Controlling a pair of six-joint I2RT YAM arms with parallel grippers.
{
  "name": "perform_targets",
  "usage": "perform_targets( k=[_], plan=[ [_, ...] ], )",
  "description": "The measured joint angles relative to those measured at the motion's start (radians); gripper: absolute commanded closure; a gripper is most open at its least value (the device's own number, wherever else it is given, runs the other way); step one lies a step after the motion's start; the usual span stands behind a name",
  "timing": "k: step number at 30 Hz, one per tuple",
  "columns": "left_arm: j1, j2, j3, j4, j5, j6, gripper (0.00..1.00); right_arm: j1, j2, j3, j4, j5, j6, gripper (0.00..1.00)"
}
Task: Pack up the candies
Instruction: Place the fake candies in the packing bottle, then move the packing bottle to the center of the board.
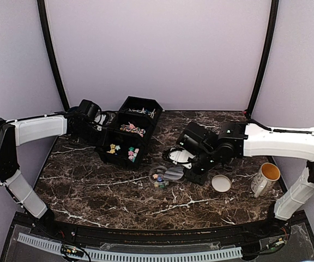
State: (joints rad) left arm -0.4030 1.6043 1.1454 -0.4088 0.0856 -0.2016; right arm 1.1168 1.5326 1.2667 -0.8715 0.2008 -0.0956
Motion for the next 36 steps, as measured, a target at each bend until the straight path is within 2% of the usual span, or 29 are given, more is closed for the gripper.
perform_targets(
  k=[27,36],
  plan=[
    [0.000,0.000,0.000,-0.001,-0.001,0.000,1.00,0.033,0.234,0.248,-0.147,0.094,-0.020,1.00],
    [0.000,0.002,0.000,-0.001,-0.001,0.000,1.00,0.035,0.297,0.323,-0.204,0.172,0.009,1.00]
  ],
)
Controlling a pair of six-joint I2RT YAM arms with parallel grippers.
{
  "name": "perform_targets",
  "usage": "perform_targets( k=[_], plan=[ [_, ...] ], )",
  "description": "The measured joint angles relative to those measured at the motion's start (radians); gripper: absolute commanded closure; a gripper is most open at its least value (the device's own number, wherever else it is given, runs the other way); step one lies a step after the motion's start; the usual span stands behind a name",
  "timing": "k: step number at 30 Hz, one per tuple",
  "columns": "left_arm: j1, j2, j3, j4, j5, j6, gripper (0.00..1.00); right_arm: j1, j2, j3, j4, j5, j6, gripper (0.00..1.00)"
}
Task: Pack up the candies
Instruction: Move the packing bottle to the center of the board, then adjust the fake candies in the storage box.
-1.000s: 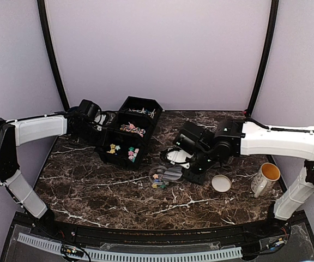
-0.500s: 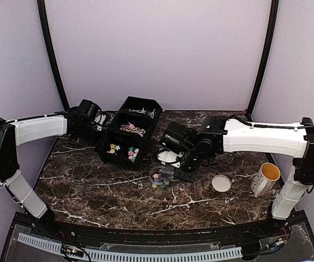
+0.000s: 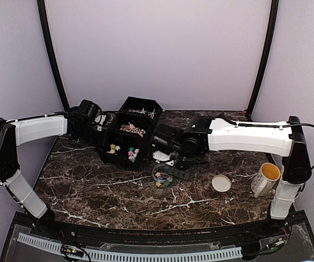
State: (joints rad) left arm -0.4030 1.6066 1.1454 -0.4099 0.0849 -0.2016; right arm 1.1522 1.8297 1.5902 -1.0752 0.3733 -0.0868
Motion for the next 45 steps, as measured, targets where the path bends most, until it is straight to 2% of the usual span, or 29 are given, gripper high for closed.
perform_targets(
  k=[12,28,37,45],
  plan=[
    [0.000,0.011,0.000,-0.001,0.000,0.000,1.00,-0.015,0.036,0.017,-0.040,0.122,0.060,1.00],
    [0.000,0.011,0.000,-0.001,0.006,-0.001,1.00,-0.138,0.036,0.008,-0.036,0.195,0.080,1.00],
    [0.000,0.013,0.000,-0.001,0.028,-0.003,1.00,-0.145,-0.011,0.134,-0.012,0.130,0.048,1.00],
    [-0.003,0.030,0.000,0.000,0.064,-0.009,1.00,-0.109,-0.075,0.232,-0.006,0.013,-0.027,1.00]
  ],
)
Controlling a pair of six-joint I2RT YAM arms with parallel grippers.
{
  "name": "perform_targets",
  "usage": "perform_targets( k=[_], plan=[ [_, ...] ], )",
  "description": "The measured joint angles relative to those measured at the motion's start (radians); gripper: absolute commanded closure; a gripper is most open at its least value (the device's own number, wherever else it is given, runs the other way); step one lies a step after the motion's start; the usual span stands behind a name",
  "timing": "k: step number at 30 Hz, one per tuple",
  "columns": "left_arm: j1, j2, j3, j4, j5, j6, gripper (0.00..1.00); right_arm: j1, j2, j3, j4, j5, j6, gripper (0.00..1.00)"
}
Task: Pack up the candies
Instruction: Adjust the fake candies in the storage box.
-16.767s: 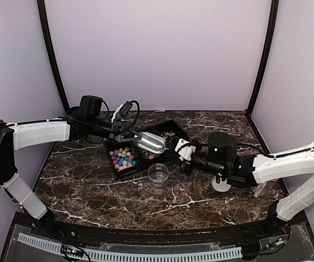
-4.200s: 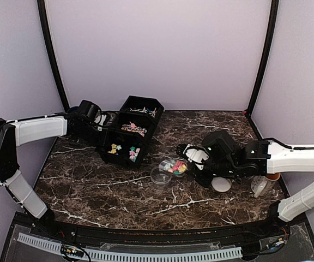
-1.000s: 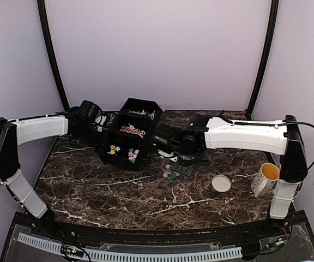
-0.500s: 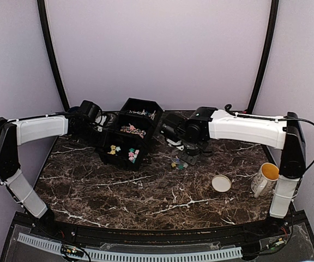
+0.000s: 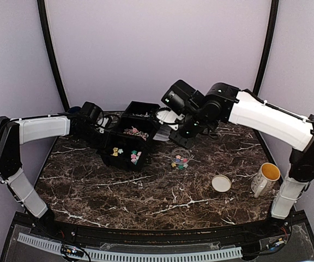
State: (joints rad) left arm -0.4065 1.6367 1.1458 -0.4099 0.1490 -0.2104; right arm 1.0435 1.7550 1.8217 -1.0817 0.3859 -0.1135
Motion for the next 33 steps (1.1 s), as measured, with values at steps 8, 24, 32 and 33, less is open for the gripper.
perform_targets(
  k=[8,24,32,33],
  plan=[
    [-0.005,0.046,-0.002,0.053,0.150,-0.084,1.00,0.052,0.034,0.024,0.008,-0.056,-0.036,1.00],
    [0.048,0.088,-0.122,0.396,0.515,-0.339,1.00,0.051,-0.212,-0.093,0.259,-0.140,-0.016,1.00],
    [0.041,0.088,-0.049,0.205,0.323,-0.200,1.00,0.051,-0.096,-0.069,0.201,-0.172,-0.025,1.00],
    [0.036,0.088,-0.042,0.185,0.300,-0.185,1.00,0.051,-0.075,-0.062,0.182,-0.176,-0.027,1.00]
  ],
)
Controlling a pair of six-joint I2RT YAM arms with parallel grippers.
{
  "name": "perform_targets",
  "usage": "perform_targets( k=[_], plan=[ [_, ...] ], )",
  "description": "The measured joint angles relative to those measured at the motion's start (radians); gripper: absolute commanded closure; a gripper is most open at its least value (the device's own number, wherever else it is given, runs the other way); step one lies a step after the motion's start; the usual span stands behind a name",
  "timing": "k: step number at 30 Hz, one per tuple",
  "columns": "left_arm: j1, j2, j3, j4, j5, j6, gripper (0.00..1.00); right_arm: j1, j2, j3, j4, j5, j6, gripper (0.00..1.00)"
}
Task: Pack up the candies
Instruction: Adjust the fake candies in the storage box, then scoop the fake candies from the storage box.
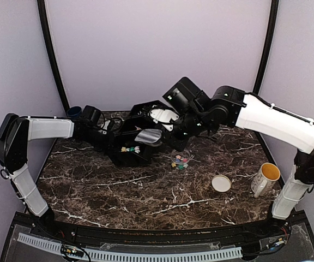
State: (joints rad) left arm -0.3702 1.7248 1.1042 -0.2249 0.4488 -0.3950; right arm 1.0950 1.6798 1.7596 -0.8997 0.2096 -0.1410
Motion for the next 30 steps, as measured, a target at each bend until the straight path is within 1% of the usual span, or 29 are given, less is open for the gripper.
perform_targets(
  k=[6,14,23,30],
  plan=[
    [-0.029,0.000,0.044,-0.100,-0.133,0.079,1.00,0.000,0.090,0.043,-0.085,-0.008,-0.009,1.00],
    [-0.086,0.000,0.071,-0.169,-0.209,0.152,1.00,0.000,0.212,0.113,-0.177,0.002,-0.016,1.00],
    [-0.124,0.000,0.087,-0.217,-0.303,0.203,1.00,0.002,0.336,0.179,-0.201,0.008,-0.020,1.00],
    [-0.145,0.005,0.089,-0.244,-0.346,0.222,1.00,0.004,0.468,0.291,-0.205,0.006,-0.023,1.00]
  ],
)
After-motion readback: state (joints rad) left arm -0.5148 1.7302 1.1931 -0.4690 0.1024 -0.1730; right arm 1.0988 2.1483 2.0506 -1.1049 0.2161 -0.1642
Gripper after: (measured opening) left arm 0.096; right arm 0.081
